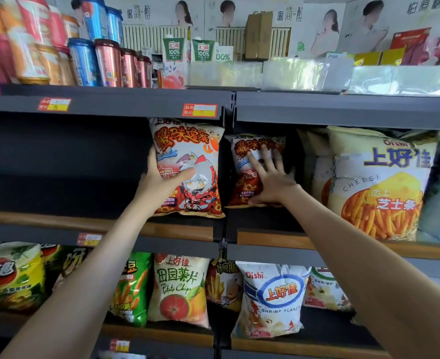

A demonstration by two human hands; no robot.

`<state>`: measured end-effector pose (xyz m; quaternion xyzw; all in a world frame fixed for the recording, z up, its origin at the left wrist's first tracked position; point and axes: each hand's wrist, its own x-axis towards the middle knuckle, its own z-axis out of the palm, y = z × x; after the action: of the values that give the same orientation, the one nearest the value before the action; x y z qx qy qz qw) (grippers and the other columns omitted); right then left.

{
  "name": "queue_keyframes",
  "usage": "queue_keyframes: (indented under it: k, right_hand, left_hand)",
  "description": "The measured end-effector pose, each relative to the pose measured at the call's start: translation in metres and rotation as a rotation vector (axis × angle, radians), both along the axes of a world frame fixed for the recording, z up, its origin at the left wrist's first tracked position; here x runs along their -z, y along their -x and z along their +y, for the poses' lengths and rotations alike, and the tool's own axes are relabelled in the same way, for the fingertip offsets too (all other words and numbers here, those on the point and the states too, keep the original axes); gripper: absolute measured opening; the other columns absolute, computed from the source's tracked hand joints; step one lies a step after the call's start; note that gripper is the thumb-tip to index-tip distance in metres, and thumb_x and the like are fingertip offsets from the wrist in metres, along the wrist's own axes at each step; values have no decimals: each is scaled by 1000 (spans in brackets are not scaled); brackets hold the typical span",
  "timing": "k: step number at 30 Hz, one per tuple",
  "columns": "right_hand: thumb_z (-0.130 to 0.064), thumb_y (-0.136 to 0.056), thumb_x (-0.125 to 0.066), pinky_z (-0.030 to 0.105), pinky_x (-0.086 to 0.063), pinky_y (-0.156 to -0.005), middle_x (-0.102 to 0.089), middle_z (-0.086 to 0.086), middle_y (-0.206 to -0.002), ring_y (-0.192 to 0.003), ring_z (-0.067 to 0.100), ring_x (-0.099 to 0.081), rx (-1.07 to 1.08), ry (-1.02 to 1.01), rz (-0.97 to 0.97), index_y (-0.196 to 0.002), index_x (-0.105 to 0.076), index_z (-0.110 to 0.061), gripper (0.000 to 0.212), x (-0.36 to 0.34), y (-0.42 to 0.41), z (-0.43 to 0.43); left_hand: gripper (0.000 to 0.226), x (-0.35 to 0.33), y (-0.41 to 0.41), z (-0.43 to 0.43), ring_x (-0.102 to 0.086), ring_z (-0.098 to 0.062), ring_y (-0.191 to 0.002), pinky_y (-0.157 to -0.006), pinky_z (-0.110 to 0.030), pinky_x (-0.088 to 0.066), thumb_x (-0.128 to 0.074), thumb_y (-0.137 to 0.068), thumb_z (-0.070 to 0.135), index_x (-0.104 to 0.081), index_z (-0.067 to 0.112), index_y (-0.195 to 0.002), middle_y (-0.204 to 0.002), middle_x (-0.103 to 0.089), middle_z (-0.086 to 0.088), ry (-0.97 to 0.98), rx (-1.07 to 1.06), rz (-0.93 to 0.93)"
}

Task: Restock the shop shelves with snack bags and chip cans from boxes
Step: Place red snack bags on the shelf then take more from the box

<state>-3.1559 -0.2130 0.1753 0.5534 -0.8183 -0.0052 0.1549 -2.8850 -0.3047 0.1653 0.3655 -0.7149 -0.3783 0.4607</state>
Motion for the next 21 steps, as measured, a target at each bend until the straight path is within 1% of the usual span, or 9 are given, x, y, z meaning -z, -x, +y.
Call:
queue_keyframes:
  k: [2, 4, 7, 10, 14, 16, 18, 20, 21]
  right_hand:
    - [-54, -74, -75, 70, -11, -111, 44, -6, -148, -140, 28, 34, -127, -43, -60, -142, 28, -46, 123, -2, 2, -4]
    - [-45, -80, -71, 68, -14, -111, 42, -7, -150, -140, 26, 35, -145, -60, -23, -146, 21, -46, 113, 1, 5, -7]
    - [-46, -85, -66, 65, -28, -108, 34, -6, -154, -143, 29, 29, -70, -6, 77, -151, 7, -41, 99, 6, 9, -10]
    - [-35, -86, -67, 54, -41, -100, 29, -6, -157, -146, 30, 16, -5, 58, 109, -152, -2, -40, 92, 9, 8, -11]
    - [-28, -84, -69, 44, -50, -89, 20, -1, -159, -144, 32, 0, -15, 144, 91, -150, -12, -36, 87, 14, 3, -15]
    - [-44, -82, -69, 53, -45, -96, 23, 0, -158, -144, 34, 3, -23, 161, 15, -152, -3, -37, 97, 15, 2, -16]
    - [-59, -77, -69, 65, -30, -105, 30, 1, -156, -145, 37, 10, -29, 221, -94, -150, 12, -41, 110, 12, 5, -17]
    - [-54, -76, -73, 67, -17, -109, 35, 1, -154, -143, 40, 20, -65, 309, -290, -148, 18, -44, 116, 8, 10, -17]
    - [-47, -77, -76, 63, -17, -111, 36, 1, -154, -143, 40, 22, -82, 338, -429, -147, 20, -45, 118, 8, 14, -17]
  left_hand:
    - [117, 1, 3, -4, -45, -26, -132, -105, -57, -41, -75, -48, 77, -11, 54, -143, -145, -44, 8, -10, 5, -5]
    - [115, 2, 4, -8, -48, -24, -129, -105, -55, -42, -78, -52, 72, -12, 51, -144, -142, -47, 10, -17, 29, 2]
    - [117, 6, 3, -15, -50, -21, -126, -104, -52, -44, -80, -53, 70, -12, 48, -146, -141, -47, 10, -37, 40, 11]
    - [117, 11, 5, -19, -51, -21, -124, -103, -50, -46, -83, -57, 63, -12, 42, -148, -140, -47, 6, -59, 36, 49]
    - [118, 13, 11, -17, -52, -21, -123, -103, -49, -46, -84, -58, 58, -13, 38, -150, -140, -47, 4, -71, 50, 86]
    - [117, 13, 13, -15, -53, -21, -122, -103, -50, -46, -84, -58, 58, -13, 38, -150, -138, -48, 5, -83, 61, 84]
    - [117, 13, 14, -13, -55, -20, -120, -102, -50, -47, -84, -58, 59, -14, 39, -149, -136, -50, 6, -83, 69, 78]
    - [117, 11, 13, -12, -55, -20, -120, -101, -50, -48, -81, -54, 61, -15, 40, -148, -137, -50, 7, -72, 67, 67]
    - [118, 11, 12, -12, -55, -19, -120, -101, -50, -48, -81, -52, 63, -15, 41, -148, -137, -50, 7, -67, 72, 64]
